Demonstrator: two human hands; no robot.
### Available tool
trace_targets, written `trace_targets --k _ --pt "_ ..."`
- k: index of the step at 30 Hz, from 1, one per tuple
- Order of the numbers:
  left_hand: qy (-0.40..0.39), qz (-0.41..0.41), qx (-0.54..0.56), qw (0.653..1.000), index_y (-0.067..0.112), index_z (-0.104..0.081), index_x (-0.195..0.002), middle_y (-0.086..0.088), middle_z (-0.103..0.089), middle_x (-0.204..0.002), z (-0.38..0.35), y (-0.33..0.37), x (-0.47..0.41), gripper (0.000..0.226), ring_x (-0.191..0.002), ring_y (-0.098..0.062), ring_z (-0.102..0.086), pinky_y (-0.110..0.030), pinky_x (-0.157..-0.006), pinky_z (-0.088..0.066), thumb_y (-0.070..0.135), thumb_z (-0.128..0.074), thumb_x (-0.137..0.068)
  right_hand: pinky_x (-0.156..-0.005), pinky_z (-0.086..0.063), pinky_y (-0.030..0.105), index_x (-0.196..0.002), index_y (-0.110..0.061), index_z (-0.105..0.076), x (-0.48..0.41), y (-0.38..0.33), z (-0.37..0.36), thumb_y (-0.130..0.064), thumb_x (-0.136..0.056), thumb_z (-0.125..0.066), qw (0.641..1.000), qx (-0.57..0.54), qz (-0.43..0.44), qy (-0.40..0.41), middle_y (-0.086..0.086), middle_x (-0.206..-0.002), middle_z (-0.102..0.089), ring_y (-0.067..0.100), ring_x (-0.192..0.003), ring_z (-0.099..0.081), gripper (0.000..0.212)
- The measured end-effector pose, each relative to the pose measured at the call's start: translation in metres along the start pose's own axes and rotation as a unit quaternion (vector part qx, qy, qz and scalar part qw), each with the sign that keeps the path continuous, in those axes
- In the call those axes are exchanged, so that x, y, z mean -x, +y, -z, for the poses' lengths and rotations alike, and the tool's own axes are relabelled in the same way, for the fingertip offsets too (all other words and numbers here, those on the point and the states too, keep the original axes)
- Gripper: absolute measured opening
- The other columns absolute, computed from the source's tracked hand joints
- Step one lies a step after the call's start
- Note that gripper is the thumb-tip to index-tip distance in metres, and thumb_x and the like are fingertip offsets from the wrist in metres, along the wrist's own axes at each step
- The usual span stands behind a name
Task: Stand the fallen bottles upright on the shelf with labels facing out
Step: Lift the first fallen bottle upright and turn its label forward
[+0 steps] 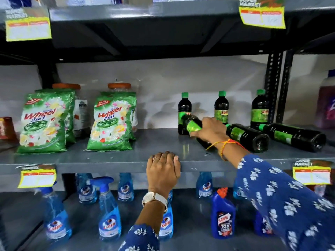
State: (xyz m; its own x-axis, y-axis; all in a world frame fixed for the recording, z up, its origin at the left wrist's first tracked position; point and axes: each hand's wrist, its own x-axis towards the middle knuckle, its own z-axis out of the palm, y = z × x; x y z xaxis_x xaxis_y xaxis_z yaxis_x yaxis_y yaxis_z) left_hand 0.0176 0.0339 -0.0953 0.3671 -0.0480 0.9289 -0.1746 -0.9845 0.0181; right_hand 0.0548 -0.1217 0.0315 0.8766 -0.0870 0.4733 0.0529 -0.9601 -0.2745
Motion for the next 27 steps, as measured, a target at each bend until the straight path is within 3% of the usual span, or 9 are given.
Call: trace_targets --k 5,8,10,13,15,18,20,24,27 --pt "-0.003 0.002 0.006 1.0 0.012 -0.064 -0.075 -0.005 -0.065 -0.07 -0.004 -0.002 0.001 0.038 -0.064 -0.027 -0.059 -0.037 -0.066 -0.038 0.027 -0.035 -0.092 -0.084 -0.052 0.041 -0.111 -0.009 -0.048 -0.001 0.017 -0.018 -0.048 -0.066 -0.074 0.958 -0.284 0.002 0.04 0.012 -0.109 -0.066 0.031 -0.101 -0.063 0.065" --pt "0.019 -0.003 0.021 1.0 0.012 -0.065 -0.075 -0.005 -0.065 -0.07 -0.005 -0.003 0.0 0.037 -0.063 -0.026 -0.058 -0.036 -0.066 -0.037 0.026 -0.035 -0.092 -0.085 -0.046 0.029 -0.118 -0.008 -0.043 0.003 0.022 -0.026 -0.035 -0.074 -0.075 0.929 -0.368 -0.006 0.032 0.01 -0.116 -0.063 0.024 -0.104 -0.06 0.06" --pt "0.026 -0.005 0.028 0.999 0.012 -0.065 -0.075 -0.005 -0.065 -0.071 -0.005 -0.002 0.001 0.037 -0.063 -0.026 -0.058 -0.036 -0.067 -0.037 0.026 -0.035 -0.092 -0.084 -0.041 0.026 -0.123 -0.01 -0.04 0.005 0.024 -0.03 -0.035 -0.076 -0.073 0.924 -0.382 -0.008 0.022 0.007 -0.117 -0.061 0.022 -0.107 -0.057 0.062" --pt "0.026 -0.01 0.029 0.999 0.012 -0.067 -0.078 -0.005 -0.068 -0.075 -0.007 -0.003 0.002 0.034 -0.064 -0.025 -0.06 -0.036 -0.069 -0.038 0.025 -0.038 -0.09 -0.1 -0.041 0.036 -0.135 -0.013 -0.029 0.006 0.026 -0.039 -0.055 -0.065 -0.074 0.926 -0.377 -0.013 -0.003 0.005 -0.129 -0.05 0.026 -0.123 -0.048 0.094" --pt "0.027 -0.007 0.028 0.999 0.012 -0.067 -0.078 -0.006 -0.068 -0.076 -0.008 -0.003 0.002 0.032 -0.065 -0.025 -0.06 -0.036 -0.069 -0.038 0.024 -0.039 -0.089 -0.104 -0.038 0.038 -0.134 -0.011 -0.024 0.004 0.028 -0.044 -0.058 -0.057 -0.079 0.932 -0.362 -0.015 -0.01 0.009 -0.137 -0.041 0.026 -0.127 -0.042 0.105" --pt "0.036 -0.005 0.027 0.999 0.011 -0.066 -0.078 -0.006 -0.068 -0.076 -0.007 -0.002 0.002 0.031 -0.065 -0.025 -0.06 -0.036 -0.068 -0.038 0.024 -0.04 -0.089 -0.089 -0.042 0.033 -0.114 -0.014 -0.029 -0.002 0.031 -0.046 -0.032 -0.06 -0.085 0.935 -0.354 -0.015 -0.019 0.009 -0.12 -0.051 0.027 -0.115 -0.052 0.081" --pt "0.039 -0.005 0.025 0.999 0.011 -0.066 -0.078 -0.006 -0.068 -0.075 -0.006 -0.001 0.002 0.031 -0.064 -0.025 -0.06 -0.036 -0.067 -0.038 0.023 -0.04 -0.089 -0.089 -0.045 0.035 -0.114 -0.014 -0.03 -0.005 0.033 -0.048 -0.019 -0.063 -0.08 0.922 -0.386 -0.021 -0.035 0.007 -0.112 -0.053 0.029 -0.112 -0.055 0.072" --pt "0.035 0.001 0.022 0.999 0.01 -0.066 -0.078 -0.007 -0.067 -0.073 -0.004 0.0 0.003 0.031 -0.064 -0.025 -0.059 -0.037 -0.068 -0.036 0.023 -0.039 -0.089 -0.101 -0.042 0.036 -0.132 -0.012 -0.021 -0.005 0.034 -0.049 -0.023 -0.061 -0.085 0.895 -0.442 -0.007 -0.056 0.004 -0.118 -0.049 0.022 -0.113 -0.051 0.096" --pt "0.028 0.007 0.024 0.999 0.011 -0.065 -0.078 -0.007 -0.067 -0.073 -0.003 0.001 0.003 0.032 -0.064 -0.025 -0.059 -0.036 -0.069 -0.036 0.023 -0.039 -0.089 -0.098 -0.042 0.034 -0.126 -0.011 -0.025 -0.006 0.034 -0.05 -0.024 -0.061 -0.086 0.909 -0.415 0.001 -0.038 0.003 -0.115 -0.05 0.018 -0.108 -0.051 0.09"
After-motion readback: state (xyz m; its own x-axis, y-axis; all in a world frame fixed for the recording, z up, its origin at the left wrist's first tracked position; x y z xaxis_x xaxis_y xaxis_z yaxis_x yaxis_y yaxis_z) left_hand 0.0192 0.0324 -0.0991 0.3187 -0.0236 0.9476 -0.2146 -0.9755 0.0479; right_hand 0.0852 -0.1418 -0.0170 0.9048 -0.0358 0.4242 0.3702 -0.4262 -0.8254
